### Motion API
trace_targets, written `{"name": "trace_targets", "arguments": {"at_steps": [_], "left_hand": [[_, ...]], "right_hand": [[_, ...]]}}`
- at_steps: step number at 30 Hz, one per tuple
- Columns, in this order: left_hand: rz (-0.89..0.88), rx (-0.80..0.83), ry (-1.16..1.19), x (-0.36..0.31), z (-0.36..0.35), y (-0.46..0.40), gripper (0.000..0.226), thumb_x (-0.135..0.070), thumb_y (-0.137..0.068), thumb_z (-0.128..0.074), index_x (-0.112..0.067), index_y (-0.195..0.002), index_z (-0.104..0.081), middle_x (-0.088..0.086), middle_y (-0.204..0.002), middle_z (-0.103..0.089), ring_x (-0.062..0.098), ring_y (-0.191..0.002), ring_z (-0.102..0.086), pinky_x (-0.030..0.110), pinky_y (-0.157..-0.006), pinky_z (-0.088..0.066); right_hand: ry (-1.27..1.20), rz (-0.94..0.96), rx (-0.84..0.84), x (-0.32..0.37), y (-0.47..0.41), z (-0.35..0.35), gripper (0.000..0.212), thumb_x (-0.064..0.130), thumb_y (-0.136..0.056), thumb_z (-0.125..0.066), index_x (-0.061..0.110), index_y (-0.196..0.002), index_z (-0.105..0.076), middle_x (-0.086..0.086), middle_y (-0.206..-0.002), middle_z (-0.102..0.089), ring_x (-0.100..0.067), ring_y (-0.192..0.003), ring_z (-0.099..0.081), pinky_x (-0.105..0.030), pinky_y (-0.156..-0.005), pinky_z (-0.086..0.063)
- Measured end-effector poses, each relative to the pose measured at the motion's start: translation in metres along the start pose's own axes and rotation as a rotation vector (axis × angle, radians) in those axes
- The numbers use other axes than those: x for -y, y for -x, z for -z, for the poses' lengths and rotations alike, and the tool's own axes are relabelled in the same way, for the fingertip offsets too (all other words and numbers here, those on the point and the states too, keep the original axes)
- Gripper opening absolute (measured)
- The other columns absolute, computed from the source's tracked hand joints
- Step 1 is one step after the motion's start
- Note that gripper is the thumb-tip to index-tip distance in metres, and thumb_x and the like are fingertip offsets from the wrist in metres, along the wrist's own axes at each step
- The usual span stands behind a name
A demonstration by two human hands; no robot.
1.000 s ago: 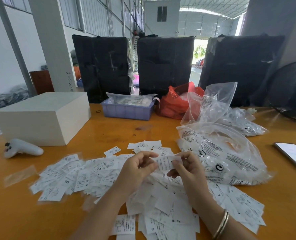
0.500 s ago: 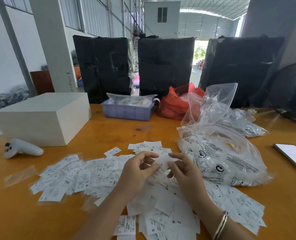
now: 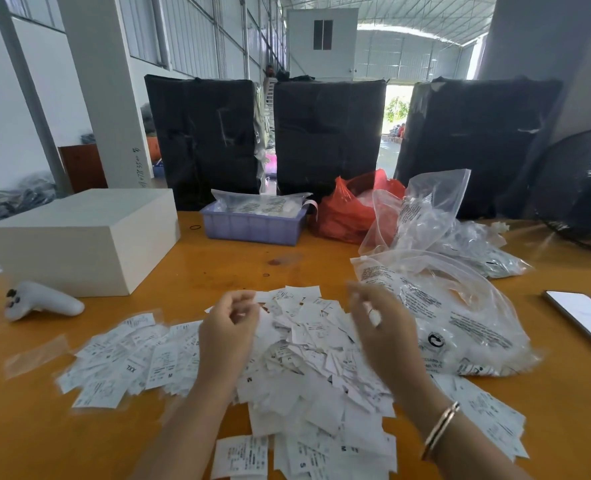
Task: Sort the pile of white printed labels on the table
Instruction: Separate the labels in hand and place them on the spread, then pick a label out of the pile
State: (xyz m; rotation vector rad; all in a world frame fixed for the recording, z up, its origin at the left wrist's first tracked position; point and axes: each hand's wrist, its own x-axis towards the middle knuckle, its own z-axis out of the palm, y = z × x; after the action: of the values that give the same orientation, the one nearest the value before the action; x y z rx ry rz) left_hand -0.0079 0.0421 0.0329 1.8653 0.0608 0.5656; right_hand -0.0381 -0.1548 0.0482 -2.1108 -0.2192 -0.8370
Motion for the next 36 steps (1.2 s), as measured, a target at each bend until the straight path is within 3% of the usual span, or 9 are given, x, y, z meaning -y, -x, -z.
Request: {"name": "trace_targets", "arguments": {"at_steps": [4, 8, 12, 14, 17, 24, 28, 31, 36], "left_hand": [[-0.019, -0.096, -0.150, 0.007, 0.012, -0.009, 0.017, -0.016, -0.091, -0.062, -0.026, -0.105, -0.059, -0.010, -0.090, -0.060, 0.007, -0.058, -0.054, 0.016, -0.041, -0.043], [0.036, -0.062, -0.368, 0.017, 0.020, -0.013, 0.028, -0.019, -0.089, -0.065, -0.022, -0.115, -0.056, -0.002, -0.098, -0.063, 0.008, -0.061, -0.056, 0.021, -0.045, -0.037], [0.007, -0.038, -0.610, 0.021, 0.019, -0.010, 0.037, -0.024, -0.086, -0.069, -0.022, -0.120, -0.055, -0.001, -0.112, -0.062, 0.014, -0.085, -0.059, 0.031, -0.067, -0.049], [-0.043, -0.073, -0.661, 0.020, 0.017, -0.009, 0.040, -0.027, -0.085, -0.070, -0.023, -0.121, -0.056, 0.001, -0.118, -0.062, 0.019, -0.100, -0.057, 0.036, -0.079, -0.051], [-0.103, -0.078, -0.666, 0.018, 0.012, -0.007, 0.038, -0.029, -0.085, -0.070, -0.024, -0.121, -0.058, 0.001, -0.121, -0.061, 0.021, -0.108, -0.055, 0.033, -0.082, -0.044], [-0.166, -0.059, -0.665, 0.013, 0.008, -0.004, 0.033, -0.029, -0.088, -0.066, -0.024, -0.120, -0.060, -0.001, -0.126, -0.060, 0.019, -0.115, -0.051, 0.033, -0.087, -0.043], [-0.180, -0.060, -0.665, 0.012, 0.008, -0.003, 0.030, -0.028, -0.089, -0.064, -0.023, -0.119, -0.061, -0.001, -0.125, -0.060, 0.019, -0.115, -0.050, 0.033, -0.089, -0.042], [-0.214, -0.061, -0.662, 0.011, 0.007, -0.003, 0.029, -0.026, -0.089, -0.064, -0.022, -0.118, -0.061, -0.001, -0.122, -0.061, 0.020, -0.113, -0.051, 0.033, -0.087, -0.042], [-0.268, -0.026, -0.653, 0.010, 0.004, -0.001, 0.026, -0.022, -0.087, -0.067, -0.020, -0.113, -0.065, 0.000, -0.117, -0.063, 0.021, -0.110, -0.053, 0.034, -0.086, -0.043]], "right_hand": [[0.074, -0.052, -0.233, -0.023, -0.044, 0.030, 0.025, 0.004, -0.092, -0.051, 0.014, -0.107, -0.067, 0.008, -0.098, -0.062, -0.002, -0.076, -0.056, -0.013, -0.069, -0.045], [0.324, -0.302, -0.099, -0.072, -0.079, 0.048, 0.033, 0.001, -0.092, -0.044, 0.013, -0.112, -0.067, -0.004, -0.106, -0.069, -0.005, -0.053, -0.050, -0.012, -0.042, -0.032], [0.787, -0.402, 0.374, -0.101, -0.087, 0.050, 0.023, 0.020, -0.094, -0.051, 0.014, -0.110, -0.066, -0.006, -0.121, -0.063, -0.022, -0.099, -0.061, -0.026, -0.074, -0.048], [0.858, -0.388, 0.463, -0.103, -0.080, 0.046, 0.024, 0.035, -0.093, -0.052, 0.015, -0.089, -0.064, -0.006, -0.099, -0.066, -0.021, -0.088, -0.061, -0.024, -0.064, -0.039], [0.795, -0.401, 0.381, -0.100, -0.071, 0.042, 0.023, 0.035, -0.089, -0.057, 0.014, -0.081, -0.064, 0.002, -0.070, -0.054, -0.013, -0.060, -0.046, -0.025, -0.053, -0.032], [0.660, -0.397, 0.222, -0.090, -0.061, 0.040, 0.016, 0.028, -0.089, -0.056, 0.018, -0.077, -0.060, 0.004, -0.065, -0.049, -0.021, -0.071, -0.050, -0.033, -0.078, -0.046], [0.720, -0.370, 0.199, -0.092, -0.061, 0.044, 0.035, 0.027, -0.094, -0.047, 0.013, -0.066, -0.063, 0.000, -0.062, -0.056, -0.022, -0.067, -0.054, -0.034, -0.073, -0.041], [0.751, -0.282, 0.032, -0.093, -0.062, 0.048, 0.034, 0.023, -0.093, -0.047, 0.013, -0.065, -0.063, -0.003, -0.070, -0.061, -0.023, -0.071, -0.054, -0.033, -0.069, -0.039], [0.680, -0.197, -0.007, -0.082, -0.066, 0.049, 0.035, 0.023, -0.095, -0.045, 0.011, -0.063, -0.055, -0.002, -0.066, -0.056, -0.020, -0.062, -0.051, -0.032, -0.063, -0.036]]}}
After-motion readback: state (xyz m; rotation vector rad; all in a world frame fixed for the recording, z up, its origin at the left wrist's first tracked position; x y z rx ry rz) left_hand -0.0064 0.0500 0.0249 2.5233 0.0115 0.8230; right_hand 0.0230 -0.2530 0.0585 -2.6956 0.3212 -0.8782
